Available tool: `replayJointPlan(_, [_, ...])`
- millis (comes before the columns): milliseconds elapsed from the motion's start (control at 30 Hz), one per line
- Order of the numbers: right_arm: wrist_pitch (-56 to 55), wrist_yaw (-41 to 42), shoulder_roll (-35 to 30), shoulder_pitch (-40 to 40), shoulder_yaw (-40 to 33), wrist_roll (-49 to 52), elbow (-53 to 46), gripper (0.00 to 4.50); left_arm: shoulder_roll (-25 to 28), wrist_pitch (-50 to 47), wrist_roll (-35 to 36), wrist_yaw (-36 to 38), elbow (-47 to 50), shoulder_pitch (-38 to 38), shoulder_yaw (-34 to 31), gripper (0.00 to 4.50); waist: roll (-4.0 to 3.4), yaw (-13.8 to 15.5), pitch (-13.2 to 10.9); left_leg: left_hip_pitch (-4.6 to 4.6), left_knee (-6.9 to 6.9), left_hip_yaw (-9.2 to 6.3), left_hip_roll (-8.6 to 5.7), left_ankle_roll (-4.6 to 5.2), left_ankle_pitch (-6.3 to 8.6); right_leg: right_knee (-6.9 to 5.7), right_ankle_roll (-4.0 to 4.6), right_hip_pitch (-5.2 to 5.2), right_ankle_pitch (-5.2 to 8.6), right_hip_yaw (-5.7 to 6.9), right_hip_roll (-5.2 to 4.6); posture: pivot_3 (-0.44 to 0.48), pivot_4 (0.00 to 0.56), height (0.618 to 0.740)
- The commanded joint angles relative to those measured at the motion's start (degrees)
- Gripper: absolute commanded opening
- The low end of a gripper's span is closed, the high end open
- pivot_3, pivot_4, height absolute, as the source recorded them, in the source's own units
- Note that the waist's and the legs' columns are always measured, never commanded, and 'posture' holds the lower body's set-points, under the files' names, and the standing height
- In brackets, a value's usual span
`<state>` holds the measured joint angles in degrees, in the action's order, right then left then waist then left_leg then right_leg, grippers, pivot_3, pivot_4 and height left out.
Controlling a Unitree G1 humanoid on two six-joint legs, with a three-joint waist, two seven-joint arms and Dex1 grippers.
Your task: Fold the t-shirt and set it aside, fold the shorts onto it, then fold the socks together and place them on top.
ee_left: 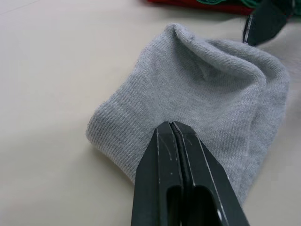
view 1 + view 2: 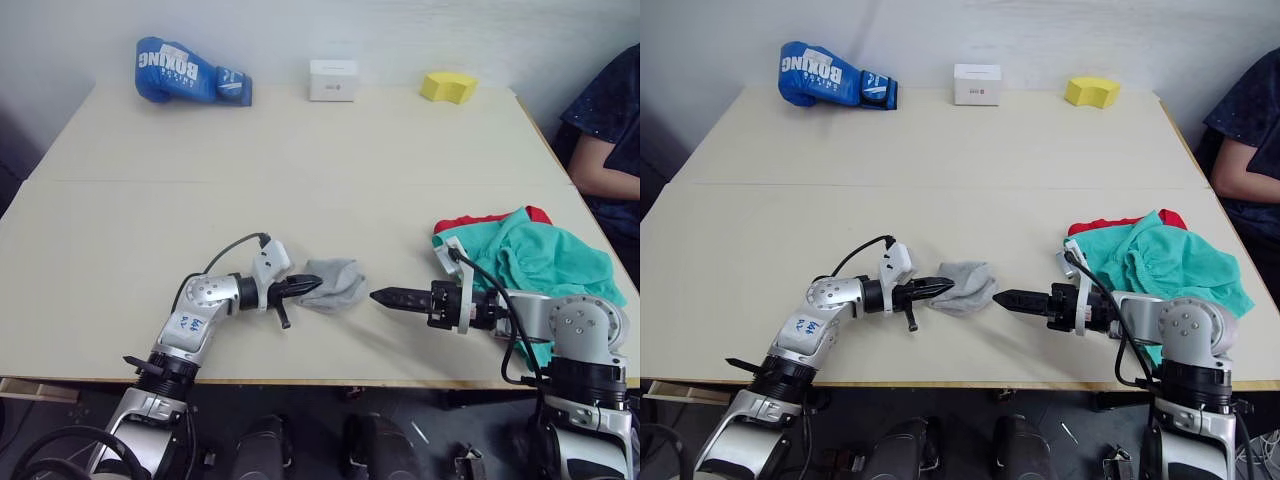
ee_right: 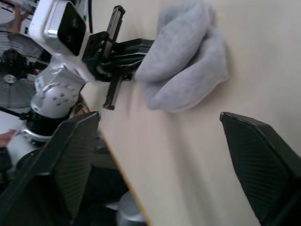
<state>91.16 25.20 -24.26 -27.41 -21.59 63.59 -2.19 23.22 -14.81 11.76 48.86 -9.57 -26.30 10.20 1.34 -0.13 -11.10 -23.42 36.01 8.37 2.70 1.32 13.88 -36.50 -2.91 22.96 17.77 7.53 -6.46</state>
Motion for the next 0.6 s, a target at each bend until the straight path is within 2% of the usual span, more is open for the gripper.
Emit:
replayJointPlan(33, [1.34, -13.15, 6.75, -0.44, -5.86, 3.2, 4.86, 4.48, 0.27, -1.65, -2.48, -0.78, -0.44, 1.89, 1.84, 0.0, -0.03, -0.02, 0.02, 0.0, -0.02, 0.01, 0.0, 0.0, 0.0, 0.0, 0.0, 0.01, 0.0, 0.0, 0.0, 0.0, 0.15, 0.74])
replayJointPlan(133, [1.34, -22.98, 13.49, -1.28, -9.57, 5.63, 7.42, 4.48, 0.33, -2.08, -2.52, -1.32, 0.08, 2.11, 1.65, 0.0, -0.19, -0.12, 0.15, -0.05, -0.08, 0.06, -0.02, 0.03, -0.02, 0.01, 0.0, 0.09, 0.0, -0.02, 0.01, 0.0, 0.15, 0.74])
replayJointPlan(200, [1.34, -27.55, 16.72, -0.95, -8.88, 7.85, 7.23, 4.48, 0.45, -2.34, -2.44, -1.51, 0.4, 2.26, 1.44, 0.0, -0.22, -0.21, 0.22, -0.04, -0.07, 0.07, -0.02, 0.27, -0.16, 0.01, -0.02, 0.07, 0.0, -0.03, 0.01, 0.0, 0.15, 0.74])
replayJointPlan(300, [1.34, -33.99, 22.06, -1.2, -9.11, 8.61, 8.16, 4.48, 0.33, -2.92, -2.01, -1.76, 1.05, 2.68, 1.07, 0.0, -0.23, -0.61, 0.45, 0.0, -0.1, 0.07, 0.0, 0.0, 0.0, 0.01, -0.03, 0.06, -0.01, -0.05, 0.02, 0.0, 0.15, 0.74])
replayJointPlan(533, [1.34, -40.44, 28.23, -6.58, -8.62, 9.14, 12.92, 4.48, 0.41, -3.72, -2.05, -2.25, 2.26, 3.79, 1.06, 0.0, -0.33, -1.66, 0.55, 0.13, -0.39, 0.09, 0.0, -0.08, -0.05, 0.07, 0.0, 0.03, 0.02, -0.08, 0.08, 0.0, 0.15, 0.74])
replayJointPlan(600, [1.34, -41.47, 29.29, -7.54, -8.61, 9.47, 14.19, 4.08, 0.44, -3.7, -2.11, -2.4, 2.37, 4.04, 1.07, 0.0, -0.34, -1.68, 0.55, 0.13, -0.4, 0.09, 0.01, -0.07, -0.06, 0.08, 0.01, 0.04, 0.03, -0.08, 0.1, 0.0, 0.15, 0.74])
